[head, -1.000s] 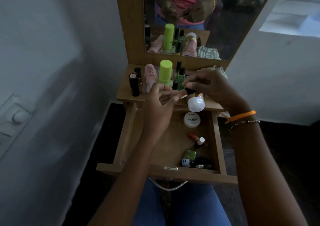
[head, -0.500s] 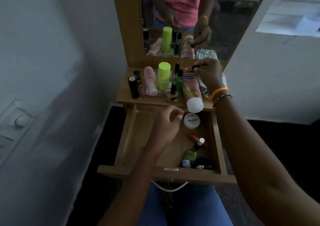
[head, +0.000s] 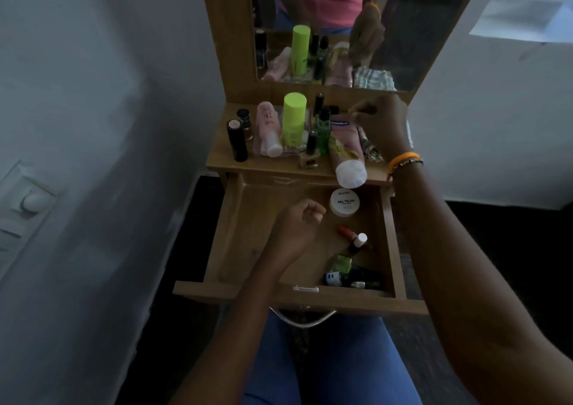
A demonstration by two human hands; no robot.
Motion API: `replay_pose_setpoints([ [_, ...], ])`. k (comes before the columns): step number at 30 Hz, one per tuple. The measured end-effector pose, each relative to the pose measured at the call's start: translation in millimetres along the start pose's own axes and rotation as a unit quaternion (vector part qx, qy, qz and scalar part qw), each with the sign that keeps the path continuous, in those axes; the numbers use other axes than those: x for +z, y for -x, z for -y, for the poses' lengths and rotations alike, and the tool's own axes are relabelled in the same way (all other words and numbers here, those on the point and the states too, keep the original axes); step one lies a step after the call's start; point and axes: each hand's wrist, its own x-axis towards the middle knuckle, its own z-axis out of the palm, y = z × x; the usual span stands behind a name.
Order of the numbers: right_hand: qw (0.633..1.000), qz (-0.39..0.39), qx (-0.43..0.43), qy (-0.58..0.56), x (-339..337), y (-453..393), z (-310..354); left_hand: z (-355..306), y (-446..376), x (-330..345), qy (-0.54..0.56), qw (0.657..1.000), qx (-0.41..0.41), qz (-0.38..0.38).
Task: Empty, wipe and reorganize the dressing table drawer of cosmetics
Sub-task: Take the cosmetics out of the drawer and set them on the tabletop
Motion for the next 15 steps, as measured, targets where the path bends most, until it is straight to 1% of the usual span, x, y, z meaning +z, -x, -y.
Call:
replay_pose_setpoints([
  [3, 1.000, -0.004, -0.014, 0.000, -18, 44, -3, 11, -4, 9, -0.036, 0.999, -0.027, 0.009],
  [6, 1.000, -0.002, 0.010, 0.013, -23, 95, -15, 22, -6, 18, -0.077, 0.995, -0.054, 0.025],
  [8, 0.998, 0.015, 0.016, 0.059, -18, 125, -29, 26, -5, 23, -0.109, 0.990, -0.067, 0.058],
  [11, 0.985, 0.103, 0.002, 0.137, -3, 157, -51, 32, -6, 33, -0.167, 0.977, -0.069, 0.117],
  [13, 0.970, 0.168, 0.001, 0.175, 7, 169, -61, 35, -7, 41, -0.190, 0.970, -0.064, 0.138],
  [14, 0.966, 0.183, 0.000, 0.183, 10, 173, -65, 36, -7, 46, -0.209, 0.965, -0.057, 0.145],
  [15, 0.966, 0.183, 0.004, 0.181, 11, 175, -67, 38, -8, 50, -0.233, 0.959, -0.047, 0.156],
])
